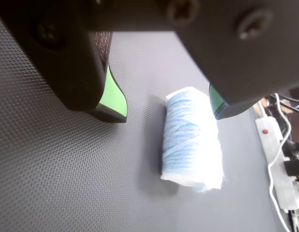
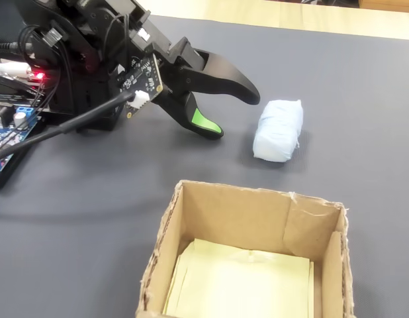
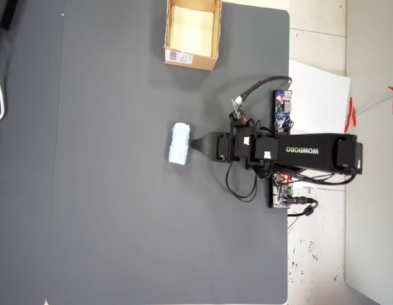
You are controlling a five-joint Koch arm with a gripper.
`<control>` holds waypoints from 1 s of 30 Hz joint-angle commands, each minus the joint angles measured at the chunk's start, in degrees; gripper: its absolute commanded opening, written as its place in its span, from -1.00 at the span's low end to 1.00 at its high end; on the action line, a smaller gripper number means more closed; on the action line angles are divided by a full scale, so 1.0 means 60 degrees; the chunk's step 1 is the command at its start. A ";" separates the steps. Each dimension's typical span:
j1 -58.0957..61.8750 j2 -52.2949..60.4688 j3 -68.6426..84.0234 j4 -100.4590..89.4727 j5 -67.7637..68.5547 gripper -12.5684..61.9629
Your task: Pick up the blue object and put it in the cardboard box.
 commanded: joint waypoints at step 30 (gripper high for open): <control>-0.0073 0.0850 0.0410 0.0410 0.0322 0.25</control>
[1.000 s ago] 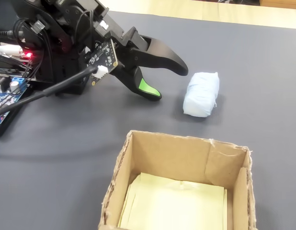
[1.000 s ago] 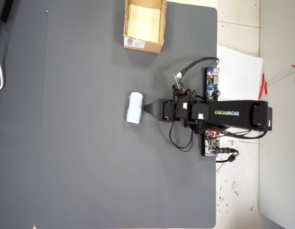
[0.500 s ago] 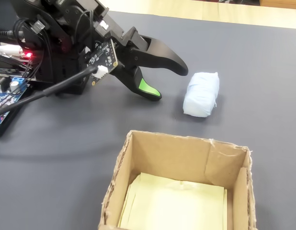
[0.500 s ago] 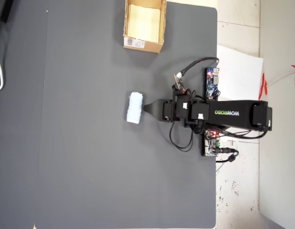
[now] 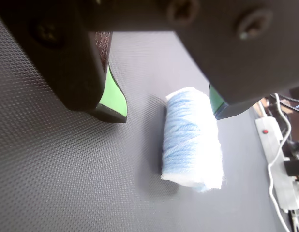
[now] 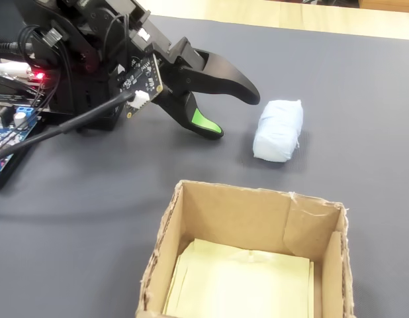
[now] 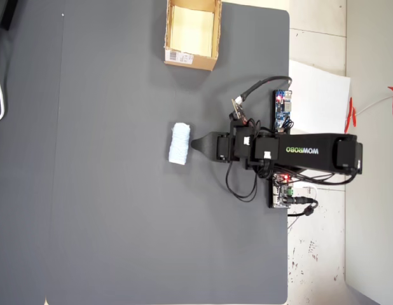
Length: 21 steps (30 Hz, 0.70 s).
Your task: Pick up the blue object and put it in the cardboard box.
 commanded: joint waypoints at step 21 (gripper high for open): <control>-0.0234 0.0366 -0.3882 0.5127 0.0278 0.24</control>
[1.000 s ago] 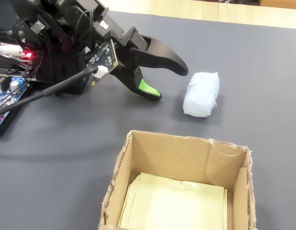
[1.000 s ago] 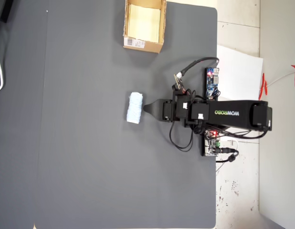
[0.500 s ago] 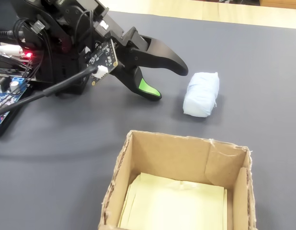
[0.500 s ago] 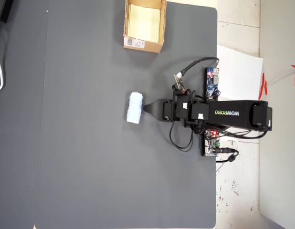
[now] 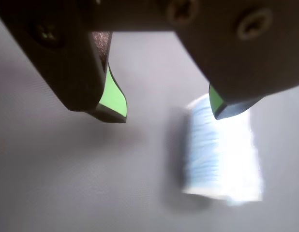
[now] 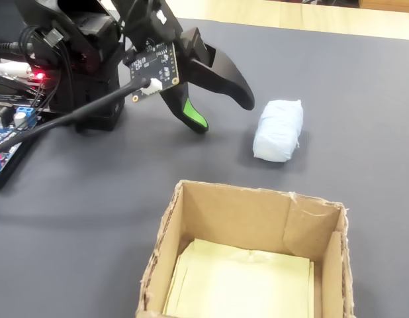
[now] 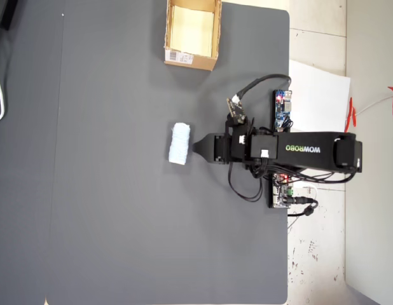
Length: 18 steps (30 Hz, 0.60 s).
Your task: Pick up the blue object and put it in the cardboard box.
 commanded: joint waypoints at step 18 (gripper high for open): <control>-0.0015 -0.3354 -0.4585 0.2036 0.0205 0.24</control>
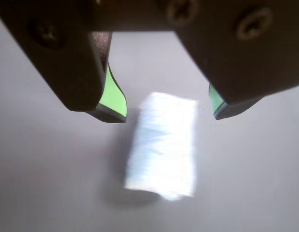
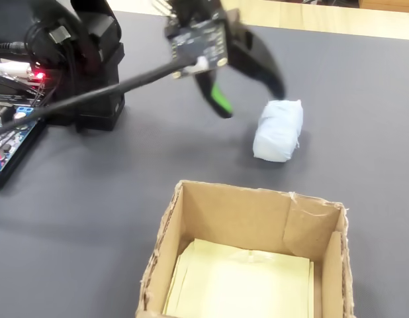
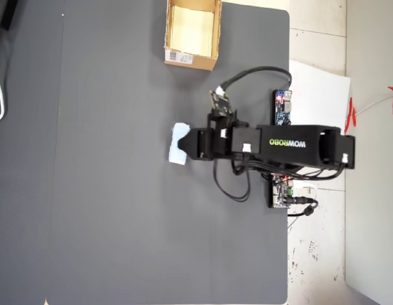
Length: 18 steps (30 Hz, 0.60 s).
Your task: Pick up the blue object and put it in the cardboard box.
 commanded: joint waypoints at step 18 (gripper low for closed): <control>0.0088 -0.3574 -0.1465 -0.1289 0.0190 0.12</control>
